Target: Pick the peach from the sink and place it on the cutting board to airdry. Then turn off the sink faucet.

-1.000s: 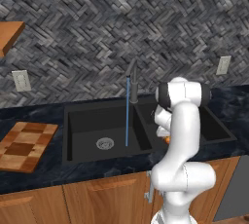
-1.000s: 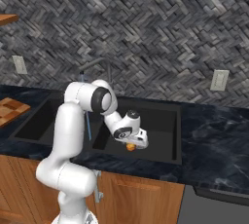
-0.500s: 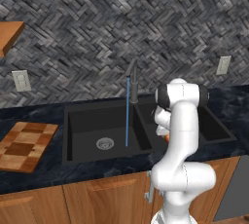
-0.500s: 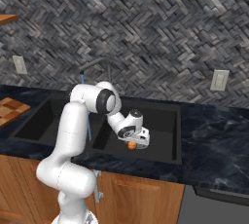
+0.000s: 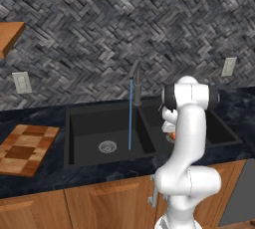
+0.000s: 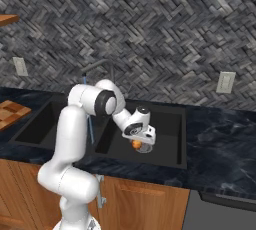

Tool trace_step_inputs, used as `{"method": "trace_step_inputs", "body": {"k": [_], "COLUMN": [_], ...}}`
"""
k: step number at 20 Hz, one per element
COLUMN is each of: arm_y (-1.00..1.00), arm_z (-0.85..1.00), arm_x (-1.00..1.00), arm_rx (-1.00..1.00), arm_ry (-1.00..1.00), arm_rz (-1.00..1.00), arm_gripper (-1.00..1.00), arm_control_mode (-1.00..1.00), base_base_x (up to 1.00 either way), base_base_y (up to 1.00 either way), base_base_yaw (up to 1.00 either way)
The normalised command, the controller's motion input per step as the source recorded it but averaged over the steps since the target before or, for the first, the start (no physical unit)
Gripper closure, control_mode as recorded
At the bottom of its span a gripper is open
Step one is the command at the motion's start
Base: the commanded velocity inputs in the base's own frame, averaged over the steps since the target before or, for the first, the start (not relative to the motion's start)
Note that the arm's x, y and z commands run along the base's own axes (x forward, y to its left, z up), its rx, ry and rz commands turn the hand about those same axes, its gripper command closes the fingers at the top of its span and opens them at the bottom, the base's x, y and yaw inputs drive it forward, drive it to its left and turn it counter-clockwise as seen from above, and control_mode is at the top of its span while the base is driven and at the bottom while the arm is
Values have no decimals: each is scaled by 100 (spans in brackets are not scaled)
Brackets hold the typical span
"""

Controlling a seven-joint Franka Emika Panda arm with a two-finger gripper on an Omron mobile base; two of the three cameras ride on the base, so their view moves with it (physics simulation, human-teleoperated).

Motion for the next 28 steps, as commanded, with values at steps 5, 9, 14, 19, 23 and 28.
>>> {"method": "trace_step_inputs", "body": {"k": [5,9,14,19,23,28], "arm_y": [-1,-10,-13,-4,0,6], "arm_z": [81,90,99,99,90,61], "arm_x": [-1,-9,-14,-24,-42,-53], "arm_rx": [0,0,0,0,-2,-8], "arm_ry": [-4,-8,-8,-9,-17,-16], "arm_rz": [0,0,1,3,8,9], "arm_gripper": [100,100,100,100,100,100], "arm_control_mode": [-100,-100,-100,-100,-100,-100], "base_base_x": [0,0,0,0,0,0], "base_base_y": [0,0,0,0,0,0], "base_base_yaw": [0,0,0,0,0,0]}}
